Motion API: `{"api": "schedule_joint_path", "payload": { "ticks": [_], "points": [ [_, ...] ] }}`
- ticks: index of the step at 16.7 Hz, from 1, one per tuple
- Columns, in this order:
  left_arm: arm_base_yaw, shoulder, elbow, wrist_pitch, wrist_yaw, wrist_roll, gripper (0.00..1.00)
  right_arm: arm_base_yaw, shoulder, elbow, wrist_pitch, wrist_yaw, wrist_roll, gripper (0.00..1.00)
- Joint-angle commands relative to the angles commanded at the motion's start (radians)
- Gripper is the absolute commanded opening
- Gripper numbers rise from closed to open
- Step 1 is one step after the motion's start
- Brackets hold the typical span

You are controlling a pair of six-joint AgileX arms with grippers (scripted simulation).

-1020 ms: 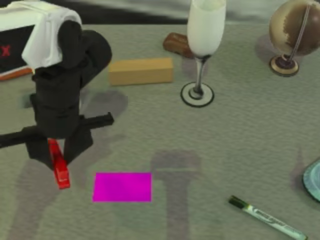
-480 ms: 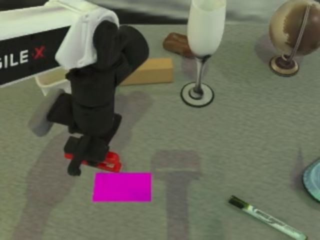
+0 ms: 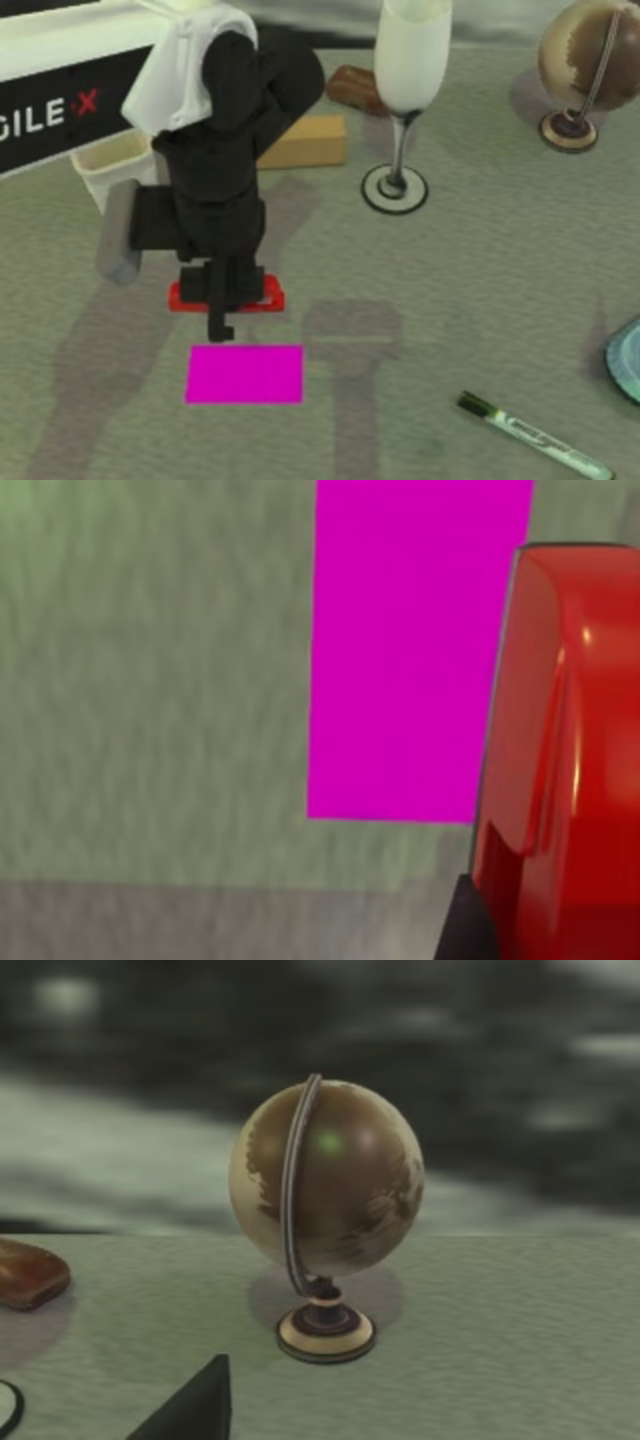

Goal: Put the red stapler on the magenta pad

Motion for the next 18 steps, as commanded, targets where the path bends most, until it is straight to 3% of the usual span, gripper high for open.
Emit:
{"api": "schedule_joint_path", "payload": {
  "ticks": [6, 14, 18],
  "points": [
    [0.004, 0.007, -0.015, 0.014, -0.001, 0.005, 0.0, 0.0, 0.0, 0.0, 0.0, 0.0, 0.0, 1.0],
    [0.009, 0.097, -0.23, 0.333, 0.001, 0.011, 0.0, 0.0, 0.0, 0.0, 0.0, 0.0, 0.0, 1.0],
    [0.009, 0.113, -0.265, 0.378, 0.0, 0.011, 0.0, 0.0, 0.0, 0.0, 0.0, 0.0, 0.0, 1.0]
  ]
}}
